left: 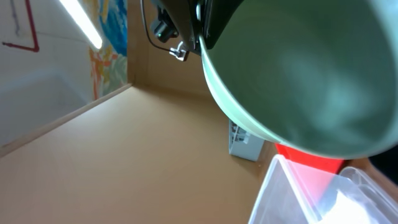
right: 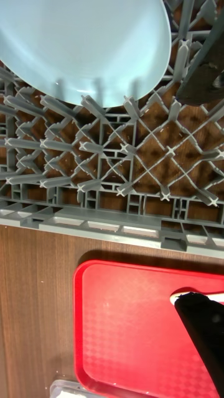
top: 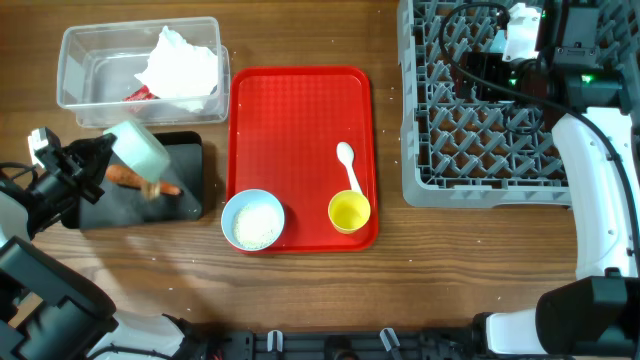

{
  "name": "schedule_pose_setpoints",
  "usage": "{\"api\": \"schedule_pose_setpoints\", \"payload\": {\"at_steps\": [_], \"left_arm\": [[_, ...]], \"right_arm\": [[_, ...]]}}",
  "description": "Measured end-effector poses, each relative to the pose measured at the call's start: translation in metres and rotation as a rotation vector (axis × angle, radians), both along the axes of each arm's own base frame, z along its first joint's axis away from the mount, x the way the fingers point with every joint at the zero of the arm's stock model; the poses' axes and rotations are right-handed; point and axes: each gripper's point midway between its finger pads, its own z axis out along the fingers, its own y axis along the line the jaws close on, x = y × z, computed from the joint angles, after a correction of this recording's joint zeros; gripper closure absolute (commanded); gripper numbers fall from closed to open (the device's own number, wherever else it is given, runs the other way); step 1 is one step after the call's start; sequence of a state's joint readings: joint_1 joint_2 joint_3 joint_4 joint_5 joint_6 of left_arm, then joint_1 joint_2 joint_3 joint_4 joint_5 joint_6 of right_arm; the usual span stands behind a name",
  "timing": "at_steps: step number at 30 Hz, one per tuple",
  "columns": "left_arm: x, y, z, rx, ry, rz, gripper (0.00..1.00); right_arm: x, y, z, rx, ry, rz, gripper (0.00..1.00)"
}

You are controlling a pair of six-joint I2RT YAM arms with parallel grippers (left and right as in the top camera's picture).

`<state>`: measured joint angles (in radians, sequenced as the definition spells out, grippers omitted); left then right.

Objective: Sort waste into correct bins and load items into the dishwasher rack
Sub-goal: 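Return the green bowl to the red tray with the left gripper, then grasp the light-blue rice bowl with the left gripper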

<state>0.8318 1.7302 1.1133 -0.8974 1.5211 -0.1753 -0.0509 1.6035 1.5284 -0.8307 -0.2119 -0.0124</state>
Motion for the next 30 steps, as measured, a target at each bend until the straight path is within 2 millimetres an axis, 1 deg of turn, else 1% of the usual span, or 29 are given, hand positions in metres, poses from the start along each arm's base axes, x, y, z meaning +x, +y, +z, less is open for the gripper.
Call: {"api": "schedule_pose_setpoints", "payload": {"at_steps": [2,6,7,9,11,12,13,14,15,17,18,19,20,22,23,25,27,28,29,30], "left_arm": [[0.004,0.004,-0.001,0.039,-0.028,0.002,0.96],[0.008,0.008,-0.012,0.12,-0.009,0.007,0.96],[0.009,0.005,-0.013,0.133,-0.007,-0.001,0.96],[0.015,-0.015,-0.007,0.2,-0.011,-0.056,0.96],[0.027,-0.048,0.021,0.374,-0.063,-0.133,0.96],[0.031,-0.074,0.044,0.494,-0.12,-0.178,0.96],[0.033,-0.096,0.06,0.594,-0.173,-0.209,0.96],[0.029,-0.143,0.086,0.751,-0.274,-0.27,0.96],[0.026,-0.168,0.09,0.847,-0.299,-0.293,0.96],[0.028,-0.202,0.085,0.958,-0.322,-0.336,0.96],[0.031,-0.237,0.074,1.034,-0.349,-0.391,0.96],[0.034,-0.256,0.062,1.089,-0.346,-0.418,0.96],[0.039,-0.268,0.051,1.136,-0.34,-0.427,0.96],[0.053,-0.282,0.018,1.249,-0.287,-0.435,0.96],[0.064,-0.292,-0.003,1.301,-0.266,-0.443,0.96],[0.075,-0.306,-0.059,1.369,-0.187,-0.506,0.94],[0.079,-0.31,-0.091,1.401,-0.141,-0.54,0.91],[0.08,-0.312,-0.108,1.413,-0.114,-0.563,0.88],[0.079,-0.311,-0.12,1.427,-0.09,-0.578,0.82],[0.079,-0.308,-0.128,1.45,-0.067,-0.58,0.69]], "right_arm": [[0.0,0.0,0.0,0.0,0.001,0.0,0.0],[0.0,0.0,0.0,0.0,0.001,0.0,0.0],[0.0,0.0,0.0,0.0,0.001,0.0,0.0],[0.0,0.0,0.0,0.0,0.001,0.0,0.0],[0.0,0.0,0.0,0.0,0.0,0.0,0.0],[0.0,0.0,0.0,0.0,0.0,0.0,0.0],[0.0,0.0,0.0,0.0,0.0,0.0,0.0],[0.0,0.0,0.0,0.0,0.0,0.0,0.0],[0.0,0.0,0.0,0.0,0.001,0.0,0.0],[0.0,0.0,0.0,0.0,0.002,0.0,0.0],[0.0,0.0,0.0,0.0,0.002,0.0,0.0],[-0.001,0.0,-0.001,0.0,0.003,0.0,0.0],[0.0,0.0,0.0,0.0,0.002,0.0,0.01],[-0.002,0.0,-0.001,0.0,0.008,0.0,0.0],[-0.003,0.0,-0.002,0.001,0.014,0.0,0.0],[-0.004,0.0,-0.003,0.001,0.022,0.0,0.0],[-0.004,0.0,-0.003,0.001,0.021,0.0,0.0],[-0.004,0.0,-0.003,0.001,0.022,0.0,0.0],[-0.004,0.0,-0.003,0.001,0.022,0.0,0.0],[-0.004,0.0,-0.003,0.001,0.022,0.0,0.0]]}}
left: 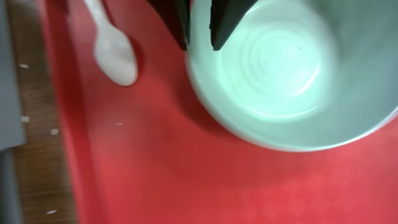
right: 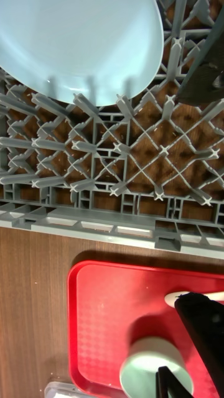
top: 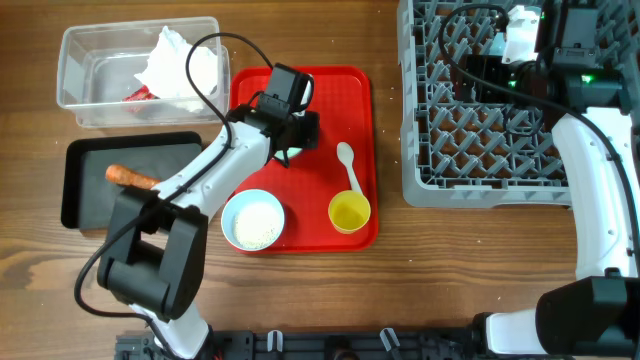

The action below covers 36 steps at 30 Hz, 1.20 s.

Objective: Sort waste into correct bins and load items into the dishwasher rack
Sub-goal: 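Grasp the light-blue rice bowl with the left gripper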

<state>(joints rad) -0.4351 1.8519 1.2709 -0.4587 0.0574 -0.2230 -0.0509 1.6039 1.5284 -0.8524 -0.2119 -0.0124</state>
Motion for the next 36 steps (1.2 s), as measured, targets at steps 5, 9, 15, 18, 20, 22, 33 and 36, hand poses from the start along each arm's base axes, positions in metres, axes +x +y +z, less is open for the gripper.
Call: {"api": "schedule_pose_setpoints", "payload": {"at_steps": [5,9,15,18,20,22,33,36], "left_arm": [[0.005,0.009,-0.006,0.048,-0.012,0.03,0.22],[-0.022,0.022,0.019,0.103,0.091,0.028,0.21],[-0.092,0.053,0.047,0.138,0.304,0.168,0.34],[-0.121,0.051,0.01,0.157,0.409,0.195,0.36],[-0.143,0.049,-0.01,0.184,0.462,0.189,0.39],[-0.154,0.045,-0.023,0.193,0.476,0.174,0.42],[-0.166,0.041,-0.053,0.196,0.454,0.197,0.96],[-0.166,0.042,-0.052,0.199,0.451,0.202,0.96]], "right_arm": [[0.0,0.0,0.0,0.0,0.0,0.0,0.0],[-0.003,0.0,-0.002,0.001,0.015,0.0,0.0],[-0.004,0.0,-0.003,0.001,0.022,0.0,0.0],[-0.003,0.0,-0.002,0.0,0.016,0.0,0.0],[-0.003,0.0,-0.002,0.0,0.014,0.0,0.0],[-0.001,0.0,-0.001,0.0,0.007,0.0,0.0],[-0.001,0.0,-0.001,0.0,0.006,0.0,0.0],[-0.001,0.0,-0.001,0.0,0.006,0.0,0.0]]}}
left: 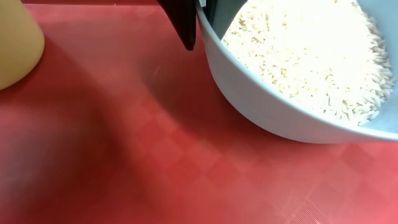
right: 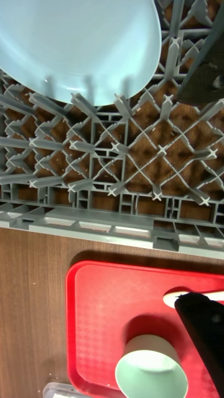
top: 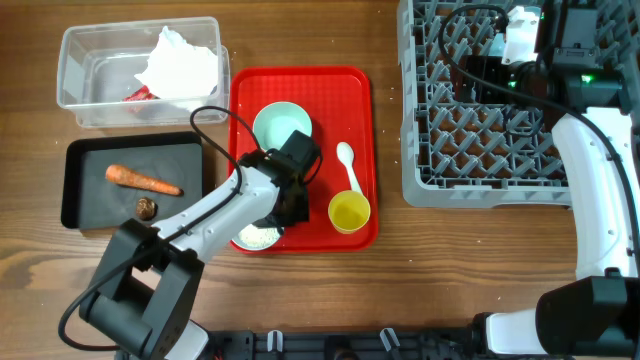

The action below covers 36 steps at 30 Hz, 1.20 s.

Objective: Sort waste into correct bins and load items into the dishwasher rack
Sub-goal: 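Grasp the light-blue rice bowl with the left gripper, then tip the rice bowl over the black tray to pour out the rice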

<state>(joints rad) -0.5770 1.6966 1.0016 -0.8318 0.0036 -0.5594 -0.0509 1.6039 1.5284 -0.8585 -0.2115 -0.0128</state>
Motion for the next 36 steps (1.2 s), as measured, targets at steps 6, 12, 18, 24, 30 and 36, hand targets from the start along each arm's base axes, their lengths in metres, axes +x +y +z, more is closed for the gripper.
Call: {"api": "schedule_pose_setpoints", "payload": {"at_steps": [6,12,18,24,30,36], "left_arm": [[0.03,0.008,0.055,-0.023,-0.028,0.071,0.96],[0.057,0.078,0.1,-0.113,-0.111,0.261,0.96],[0.074,0.174,0.108,-0.244,-0.162,0.464,0.96],[0.08,0.279,0.132,-0.449,-0.407,0.609,0.96],[0.086,0.314,0.119,-0.708,-0.52,0.662,0.96],[0.095,0.312,0.1,-0.876,-0.503,0.679,0.96]], "right_arm": [[0.0,0.0,0.0,0.0,-0.002,0.0,0.0],[0.0,0.0,0.0,0.0,-0.002,0.0,0.0],[0.0,0.0,0.0,0.0,0.001,0.0,0.0],[0.0,-0.001,0.0,-0.002,0.001,-0.002,0.0],[0.0,-0.001,0.0,-0.003,0.001,-0.002,0.0],[0.0,-0.001,0.0,-0.003,0.002,-0.002,0.0]]}}
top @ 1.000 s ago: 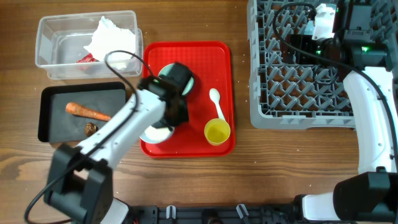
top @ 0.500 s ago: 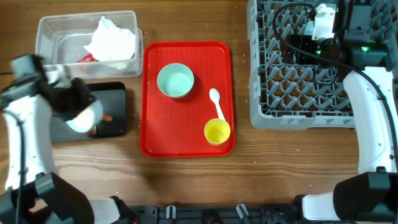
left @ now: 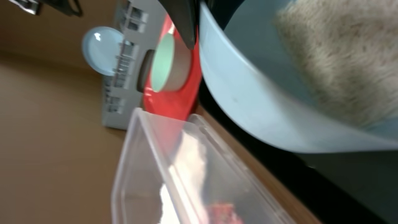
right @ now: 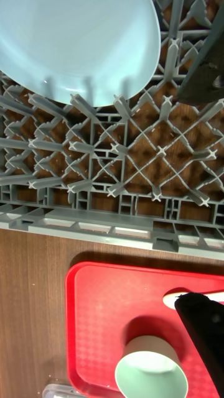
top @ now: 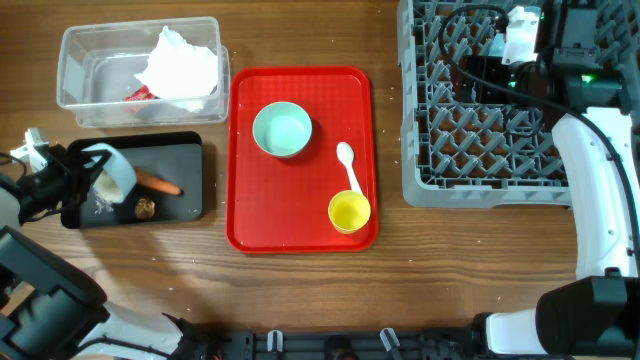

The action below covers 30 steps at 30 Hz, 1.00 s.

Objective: Sort waste into correct bins and load items into the dishwasher rack
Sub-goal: 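Tip the rice bowl over the black tray to pour out the rice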

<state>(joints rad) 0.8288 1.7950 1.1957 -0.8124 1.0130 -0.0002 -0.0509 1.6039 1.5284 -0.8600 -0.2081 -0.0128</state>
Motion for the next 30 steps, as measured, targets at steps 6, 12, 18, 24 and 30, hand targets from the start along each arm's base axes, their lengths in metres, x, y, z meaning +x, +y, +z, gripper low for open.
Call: {"api": "schedule_pose_setpoints", "payload": {"at_steps": [6,12,18,24,30], "left_arm": [[0.007,-0.011,0.025,-0.127,-0.126,-0.023,0.96],[-0.007,0.02,0.053,-0.215,-0.27,0.062,0.96],[-0.012,0.03,0.079,-0.279,-0.413,0.068,0.96],[-0.013,0.03,0.083,-0.294,-0.433,0.065,0.96],[-0.013,0.03,0.083,-0.294,-0.433,0.065,0.96]], "right_arm": [[-0.003,0.0,-0.002,0.001,0.016,0.0,0.0],[-0.003,0.0,-0.002,0.001,0.016,0.0,0.0],[-0.003,0.0,-0.002,0.001,0.016,0.0,0.0],[-0.003,0.0,-0.002,0.001,0.016,0.0,0.0],[-0.003,0.0,-0.002,0.001,0.016,0.0,0.0]]}}
